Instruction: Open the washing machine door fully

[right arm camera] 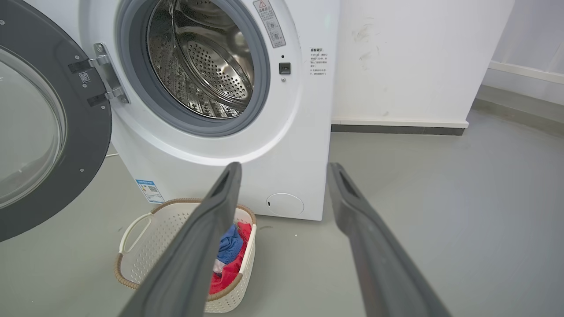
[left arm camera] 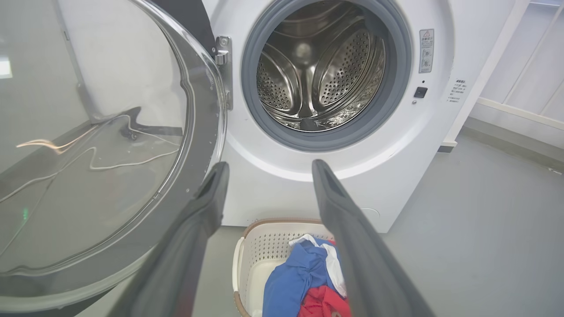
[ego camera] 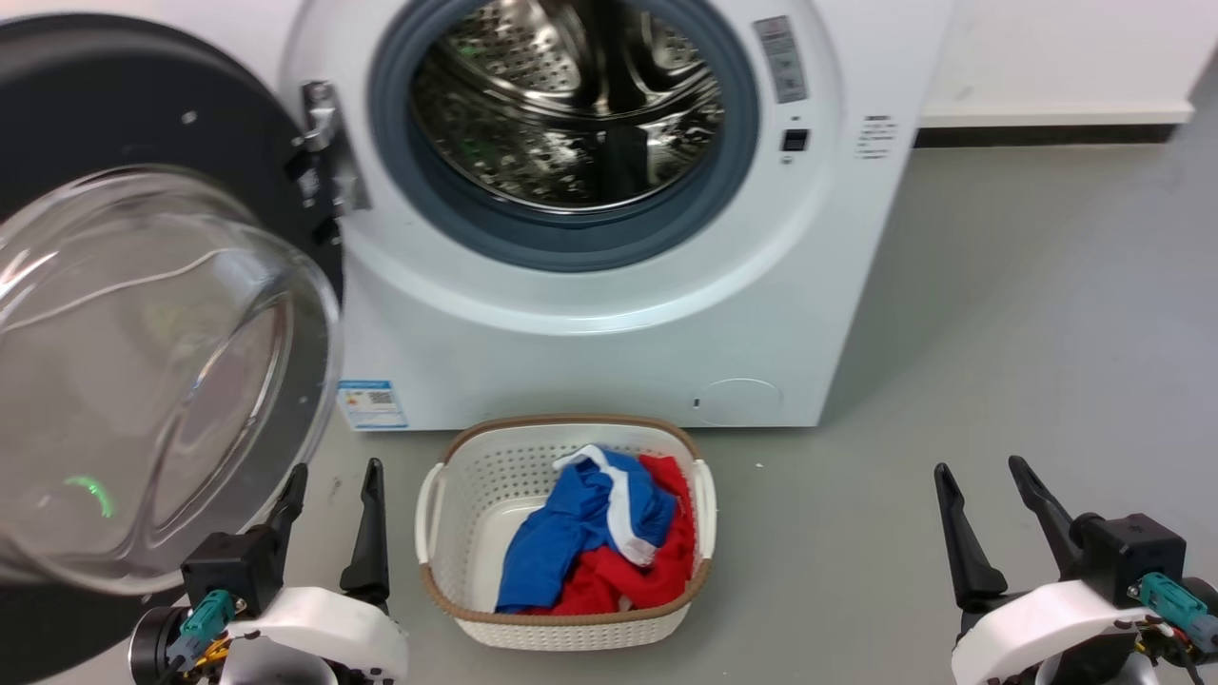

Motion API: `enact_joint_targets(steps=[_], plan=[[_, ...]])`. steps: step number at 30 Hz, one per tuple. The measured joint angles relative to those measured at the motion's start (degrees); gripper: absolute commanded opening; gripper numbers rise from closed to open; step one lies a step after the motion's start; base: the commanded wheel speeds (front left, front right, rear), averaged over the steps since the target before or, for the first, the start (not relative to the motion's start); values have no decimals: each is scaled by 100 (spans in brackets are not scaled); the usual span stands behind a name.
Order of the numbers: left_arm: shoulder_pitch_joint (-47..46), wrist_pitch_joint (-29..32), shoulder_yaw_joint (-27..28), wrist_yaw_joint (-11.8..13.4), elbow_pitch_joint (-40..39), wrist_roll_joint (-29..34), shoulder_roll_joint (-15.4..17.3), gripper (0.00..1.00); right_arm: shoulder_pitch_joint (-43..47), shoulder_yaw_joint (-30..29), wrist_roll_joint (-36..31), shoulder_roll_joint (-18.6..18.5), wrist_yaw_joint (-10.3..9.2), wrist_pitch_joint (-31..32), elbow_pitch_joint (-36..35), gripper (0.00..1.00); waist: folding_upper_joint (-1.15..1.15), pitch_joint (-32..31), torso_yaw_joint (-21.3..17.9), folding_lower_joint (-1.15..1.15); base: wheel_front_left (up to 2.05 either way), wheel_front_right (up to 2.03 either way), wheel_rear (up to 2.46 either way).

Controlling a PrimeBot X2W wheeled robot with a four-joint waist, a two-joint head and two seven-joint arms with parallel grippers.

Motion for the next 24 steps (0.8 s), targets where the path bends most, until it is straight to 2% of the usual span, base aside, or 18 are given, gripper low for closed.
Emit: enact_joint_targets(steps=[7,24], plan=[[-57,-57,-35,53,223,4,-56,100,-18,18,1,-13,0,-34,78,100,0,-53,-395,0,0,0,0],[-55,-182,-74,-26,642,-97,-115,100,-75,112,4,-34,0,-157,268,100,0,-124,-430,0,0,0,0]])
